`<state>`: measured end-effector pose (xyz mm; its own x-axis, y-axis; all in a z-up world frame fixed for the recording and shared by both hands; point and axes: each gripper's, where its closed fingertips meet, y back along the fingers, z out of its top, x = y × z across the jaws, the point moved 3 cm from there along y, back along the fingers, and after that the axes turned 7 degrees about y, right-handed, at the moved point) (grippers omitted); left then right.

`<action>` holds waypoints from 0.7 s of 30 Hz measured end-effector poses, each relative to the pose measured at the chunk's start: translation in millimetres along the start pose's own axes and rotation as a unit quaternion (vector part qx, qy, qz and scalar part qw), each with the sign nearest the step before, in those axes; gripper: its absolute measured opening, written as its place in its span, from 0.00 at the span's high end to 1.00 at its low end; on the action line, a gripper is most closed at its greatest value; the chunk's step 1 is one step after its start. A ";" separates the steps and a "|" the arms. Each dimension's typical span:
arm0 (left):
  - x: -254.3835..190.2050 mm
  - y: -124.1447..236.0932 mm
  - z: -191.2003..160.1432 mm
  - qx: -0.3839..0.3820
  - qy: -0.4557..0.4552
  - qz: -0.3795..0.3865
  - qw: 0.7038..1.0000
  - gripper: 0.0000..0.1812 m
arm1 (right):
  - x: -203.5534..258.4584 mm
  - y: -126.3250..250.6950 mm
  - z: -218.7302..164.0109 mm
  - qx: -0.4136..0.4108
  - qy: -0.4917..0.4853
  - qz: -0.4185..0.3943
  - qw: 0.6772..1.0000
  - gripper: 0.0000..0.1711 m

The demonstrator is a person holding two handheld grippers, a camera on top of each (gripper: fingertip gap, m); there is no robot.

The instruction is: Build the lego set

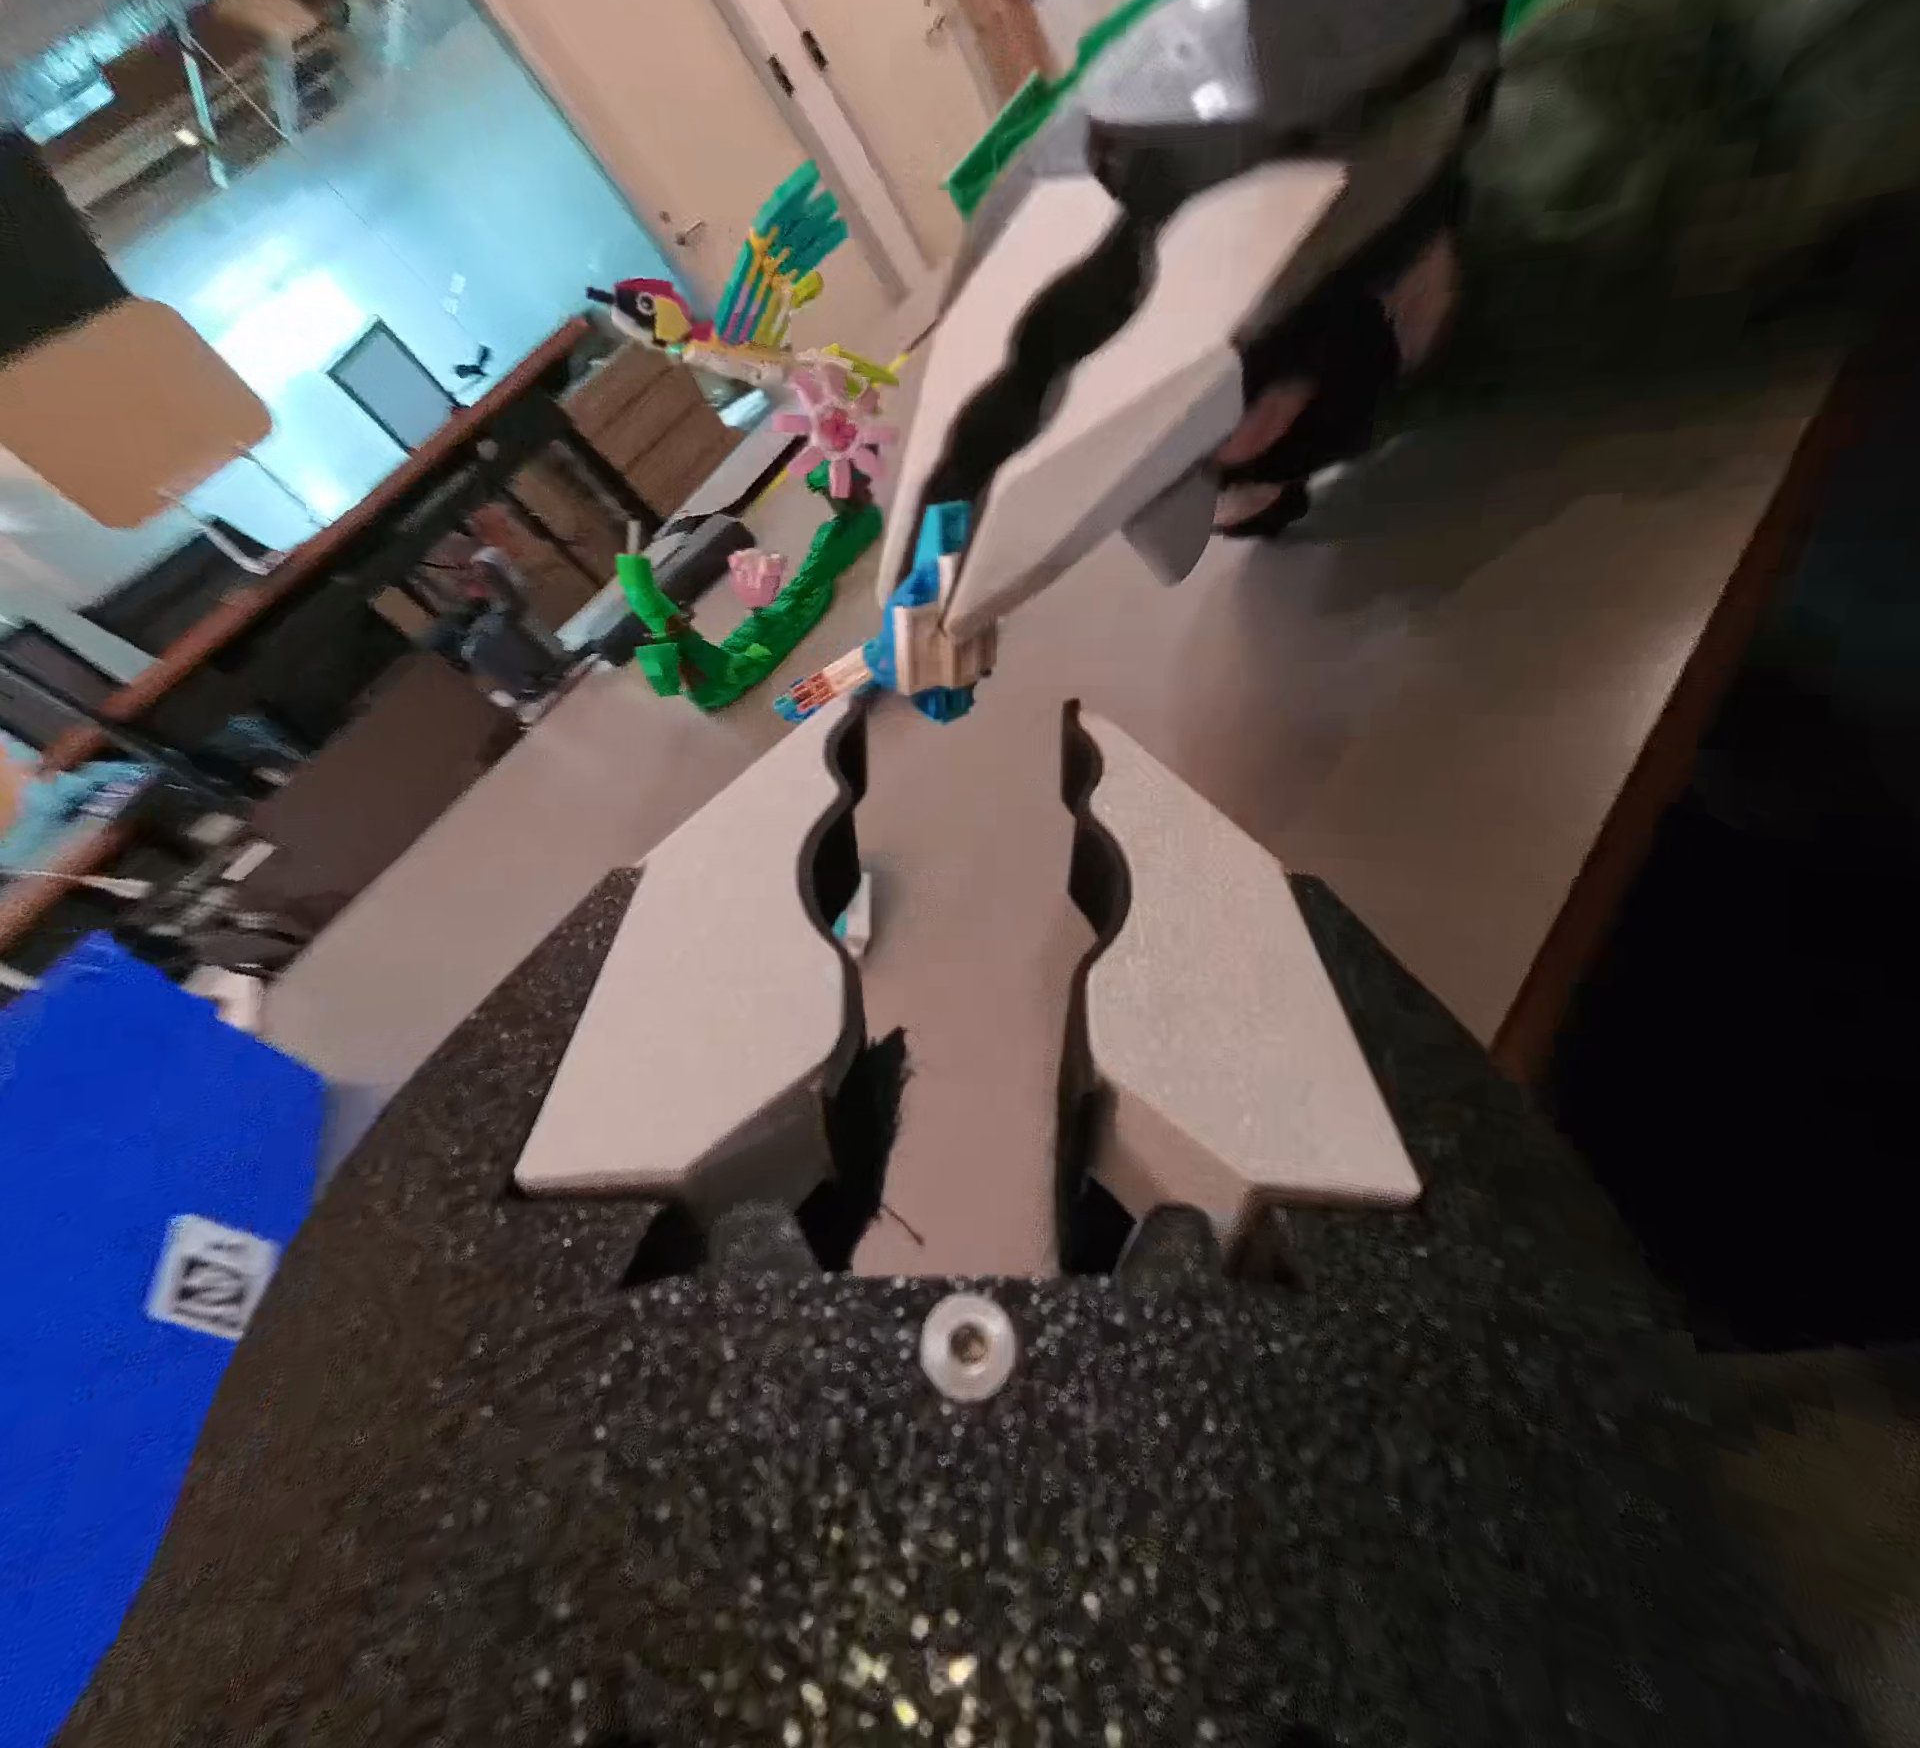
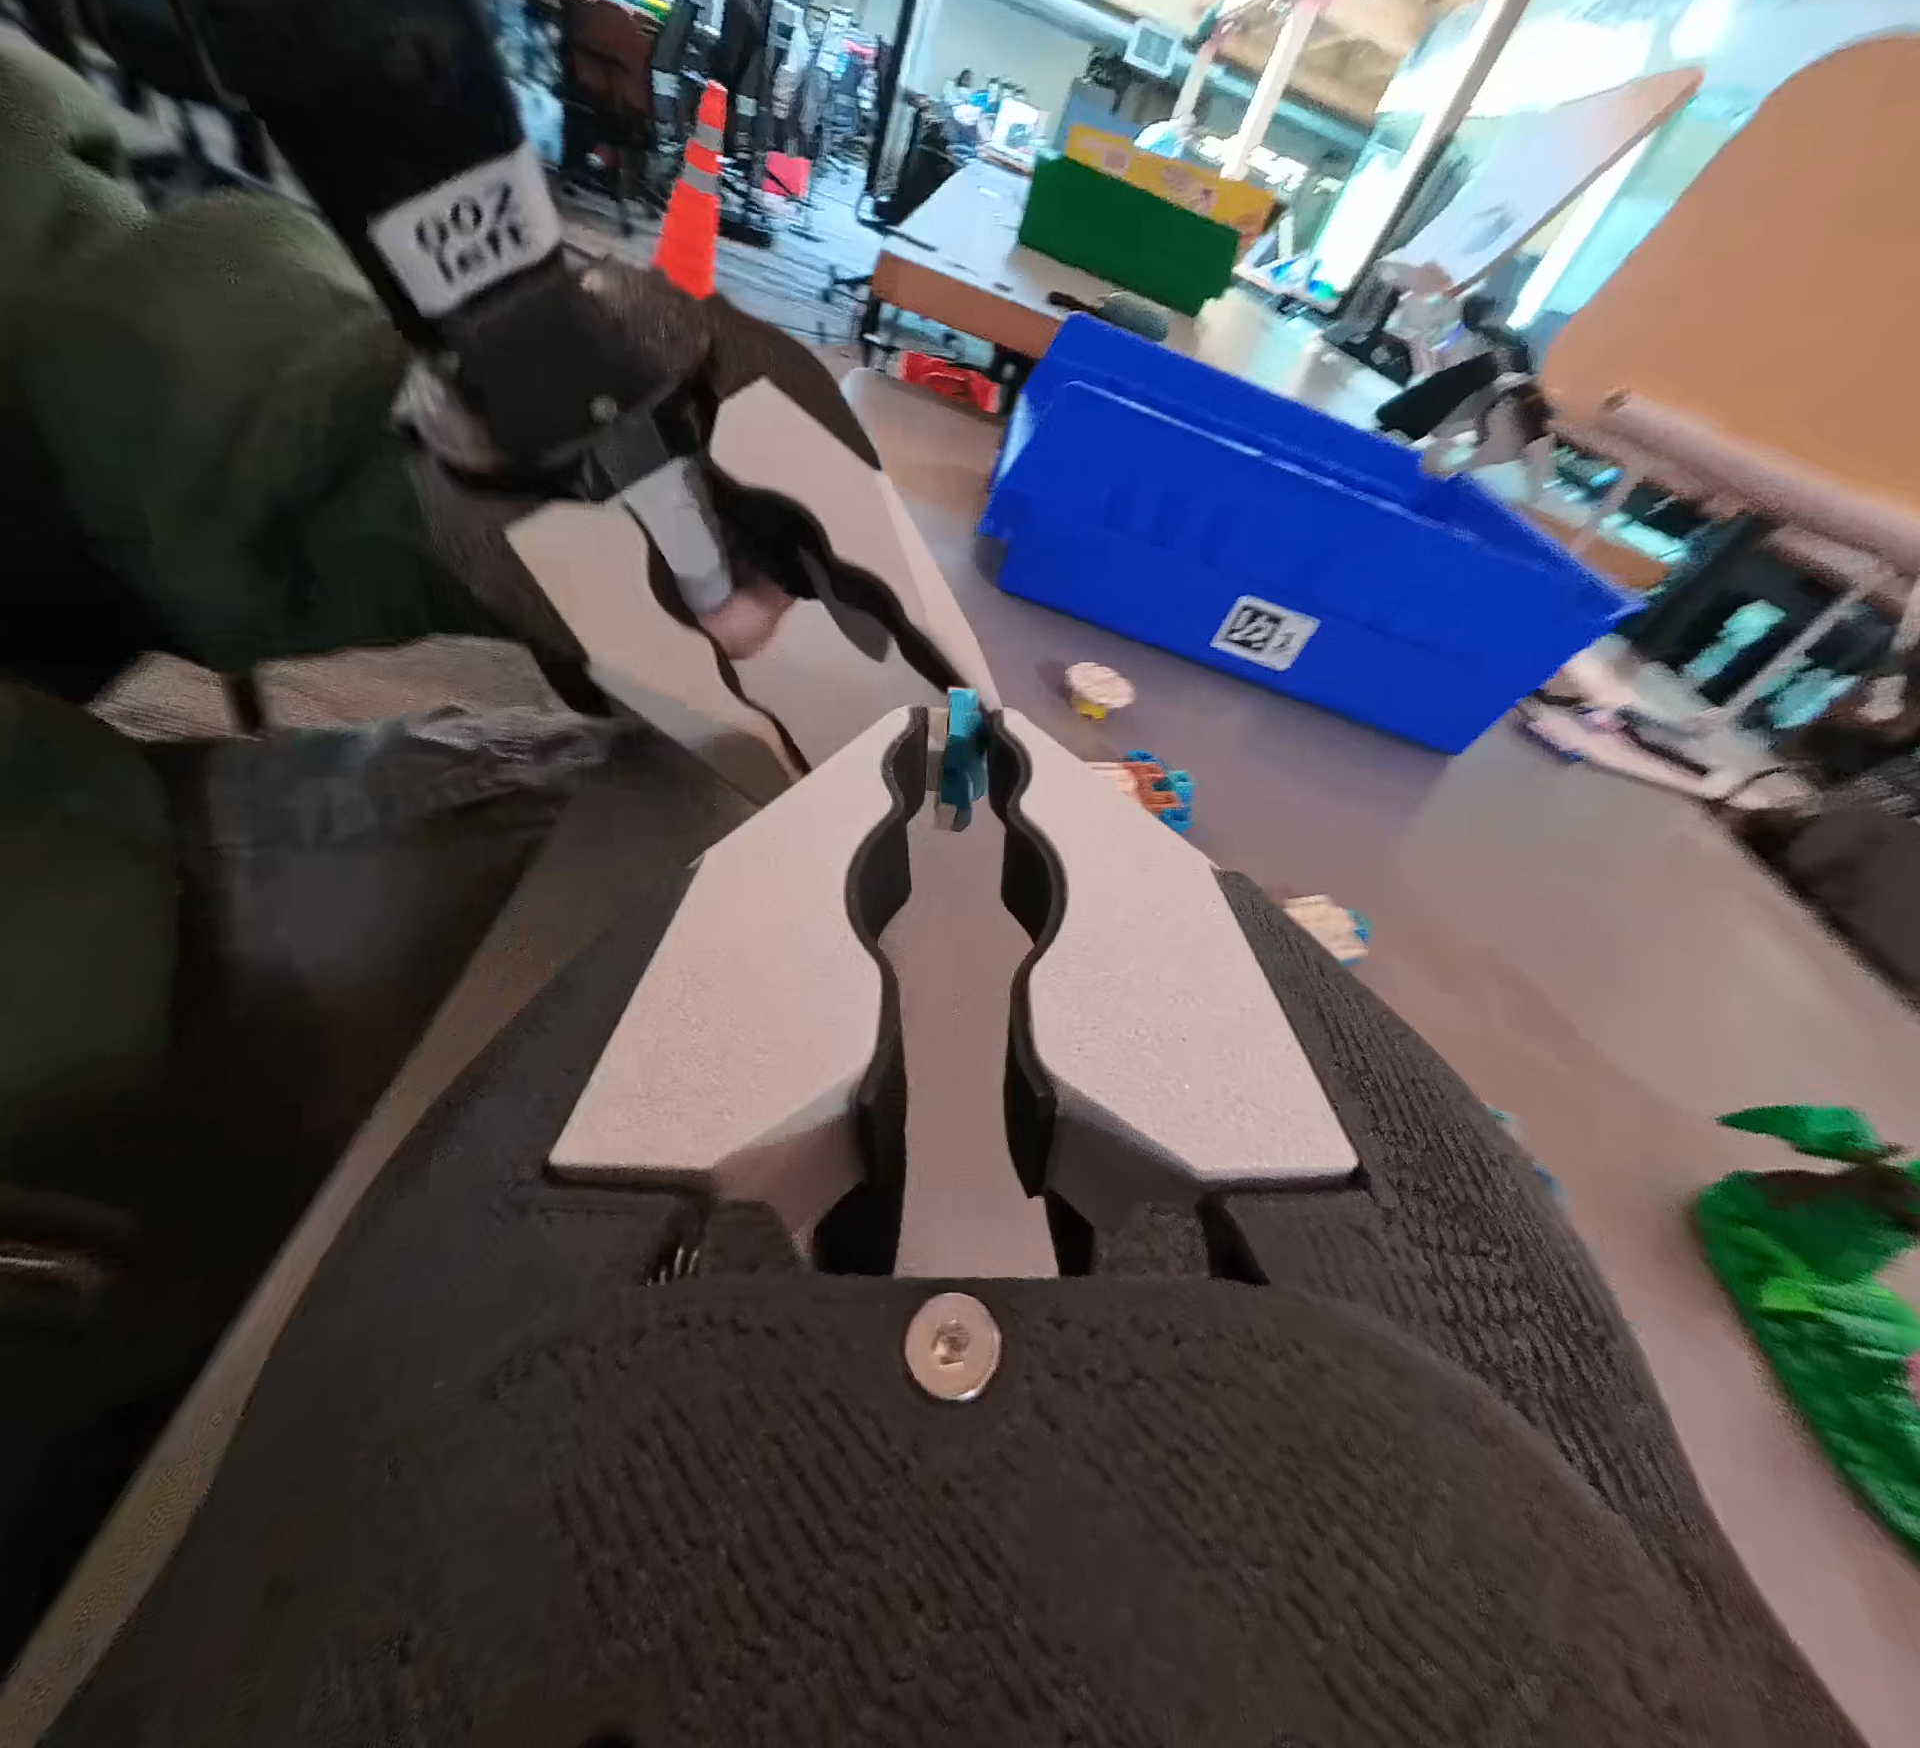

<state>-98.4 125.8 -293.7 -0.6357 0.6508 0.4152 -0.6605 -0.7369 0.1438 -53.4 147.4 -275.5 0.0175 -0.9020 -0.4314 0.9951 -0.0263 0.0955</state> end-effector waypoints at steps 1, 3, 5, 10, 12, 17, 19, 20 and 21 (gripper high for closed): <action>2.3 3.1 3.8 -0.013 0.037 -0.014 0.999 0.80 | -0.9 0.5 -1.4 0.003 0.027 -0.016 0.999 0.95; 8.3 9.3 12.0 -0.044 0.126 -0.046 0.990 0.79 | -2.0 0.6 -3.1 0.010 0.097 -0.054 0.994 0.95; 14.4 14.0 19.2 -0.077 0.235 -0.084 0.965 0.80 | -1.7 0.5 0.8 0.011 0.172 -0.092 0.981 0.95; 18.1 10.8 16.0 -0.094 0.469 -0.159 0.864 0.81 | -3.1 1.5 5.9 0.046 0.339 -0.177 0.923 0.95; 22.8 8.7 11.2 -0.088 0.488 -0.137 0.857 0.80 | 4.2 -1.6 6.7 0.053 0.384 -0.174 0.905 0.95; 18.1 6.3 9.6 -0.081 0.565 -0.173 0.803 0.81 | 16.5 -6.6 7.4 0.062 0.458 -0.168 0.871 0.95; 13.6 4.1 6.8 -0.070 0.592 -0.194 0.779 0.82 | 18.0 -6.5 8.5 0.061 0.470 -0.168 0.865 0.95; 11.4 3.5 6.7 -0.070 0.607 -0.208 0.764 0.85 | 19.3 -6.8 8.8 0.061 0.477 -0.167 0.860 0.95; 10.1 3.9 8.1 -0.075 0.622 -0.224 0.746 0.87 | 20.3 -7.1 8.9 0.063 0.486 -0.169 0.855 0.95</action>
<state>-104.2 128.0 -281.7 -0.1545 0.5607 -0.8135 -0.8958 -0.4268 -0.1240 -60.9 125.5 -276.9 -0.1350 -0.0519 -0.9895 0.9424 -0.3152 -0.1120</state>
